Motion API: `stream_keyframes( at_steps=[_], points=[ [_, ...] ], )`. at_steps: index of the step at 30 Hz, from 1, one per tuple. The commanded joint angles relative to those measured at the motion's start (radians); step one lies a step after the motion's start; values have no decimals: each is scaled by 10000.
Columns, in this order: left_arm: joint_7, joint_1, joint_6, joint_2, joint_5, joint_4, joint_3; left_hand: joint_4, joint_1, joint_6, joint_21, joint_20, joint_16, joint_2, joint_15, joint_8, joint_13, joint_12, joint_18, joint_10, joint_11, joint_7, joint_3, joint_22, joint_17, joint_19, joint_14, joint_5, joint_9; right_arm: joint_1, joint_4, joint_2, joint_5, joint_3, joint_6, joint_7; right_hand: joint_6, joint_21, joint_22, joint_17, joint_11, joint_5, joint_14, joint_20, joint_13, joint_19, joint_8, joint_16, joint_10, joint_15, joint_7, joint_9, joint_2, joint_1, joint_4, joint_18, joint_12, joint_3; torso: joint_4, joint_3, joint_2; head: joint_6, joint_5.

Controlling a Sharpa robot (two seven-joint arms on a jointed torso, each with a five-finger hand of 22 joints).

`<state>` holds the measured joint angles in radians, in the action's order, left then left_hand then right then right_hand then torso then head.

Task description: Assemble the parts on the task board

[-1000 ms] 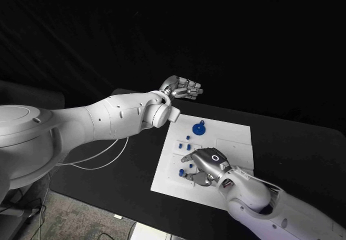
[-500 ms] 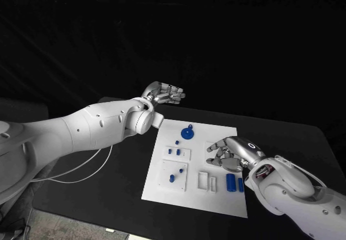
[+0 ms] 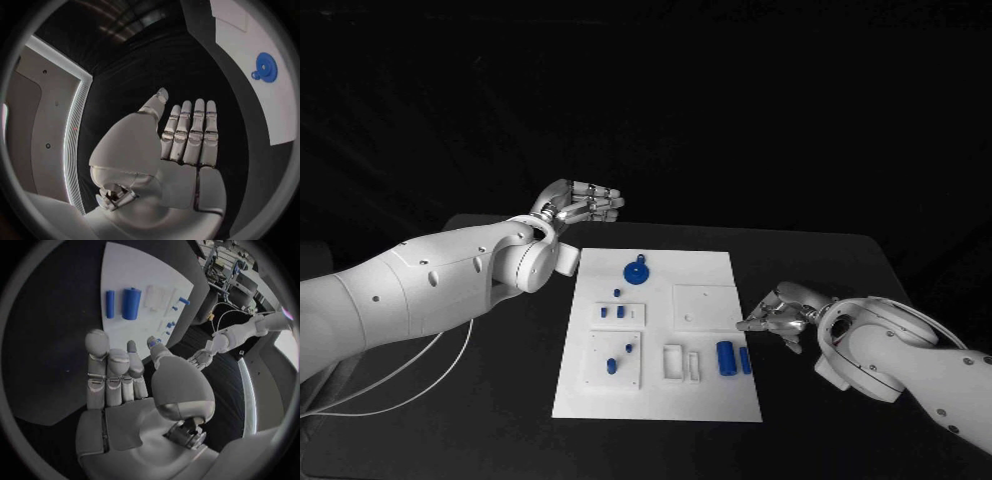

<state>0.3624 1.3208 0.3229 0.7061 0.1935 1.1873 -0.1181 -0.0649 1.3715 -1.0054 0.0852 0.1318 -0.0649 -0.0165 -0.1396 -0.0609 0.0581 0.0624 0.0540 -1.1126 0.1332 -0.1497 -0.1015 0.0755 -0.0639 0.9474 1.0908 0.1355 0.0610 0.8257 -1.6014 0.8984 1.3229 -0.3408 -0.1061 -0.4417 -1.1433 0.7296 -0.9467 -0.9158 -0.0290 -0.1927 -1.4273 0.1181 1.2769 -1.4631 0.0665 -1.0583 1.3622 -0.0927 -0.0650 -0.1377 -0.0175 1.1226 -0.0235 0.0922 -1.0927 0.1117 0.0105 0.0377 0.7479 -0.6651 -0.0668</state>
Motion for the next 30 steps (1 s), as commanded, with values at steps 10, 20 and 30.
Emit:
stream_keyframes(
  at_steps=[10,20,30],
  points=[
    [515,-92,-712,255,-91,465,-7,227,11,-52,79,-88,-2,258,37,-47,2,-1,-166,16,18,63,1454,-1,-7,164,186,92,13,9,147,-130,-1491,10,2220,-2672,264,268,-873,-703,48,75,-157,-78,615,-342,-18,-40,240,42,-71,-95,-7,-511,259,75,101,16,0,28,-23,-70,312],
    [585,-105,-827,299,-92,525,-11,215,-56,-22,98,-63,10,223,22,-48,0,-12,-125,211,59,74,1565,2,-3,155,192,35,12,9,328,-587,-1389,59,2349,-2777,372,252,-978,-778,72,133,-167,-86,657,-352,-33,-50,239,52,-97,-73,-63,-647,325,79,120,-26,-10,28,-12,-114,244],
    [570,-107,-852,308,-92,538,-16,214,-79,-12,116,-63,11,224,21,-47,0,-13,-116,235,67,69,1593,4,-2,159,198,27,12,9,517,-939,-1093,71,2309,-2758,427,155,-1196,-881,83,242,-187,-94,741,-387,-32,-32,256,58,-108,-102,-198,-648,539,80,104,-50,8,35,-11,-146,165]
  ],
)
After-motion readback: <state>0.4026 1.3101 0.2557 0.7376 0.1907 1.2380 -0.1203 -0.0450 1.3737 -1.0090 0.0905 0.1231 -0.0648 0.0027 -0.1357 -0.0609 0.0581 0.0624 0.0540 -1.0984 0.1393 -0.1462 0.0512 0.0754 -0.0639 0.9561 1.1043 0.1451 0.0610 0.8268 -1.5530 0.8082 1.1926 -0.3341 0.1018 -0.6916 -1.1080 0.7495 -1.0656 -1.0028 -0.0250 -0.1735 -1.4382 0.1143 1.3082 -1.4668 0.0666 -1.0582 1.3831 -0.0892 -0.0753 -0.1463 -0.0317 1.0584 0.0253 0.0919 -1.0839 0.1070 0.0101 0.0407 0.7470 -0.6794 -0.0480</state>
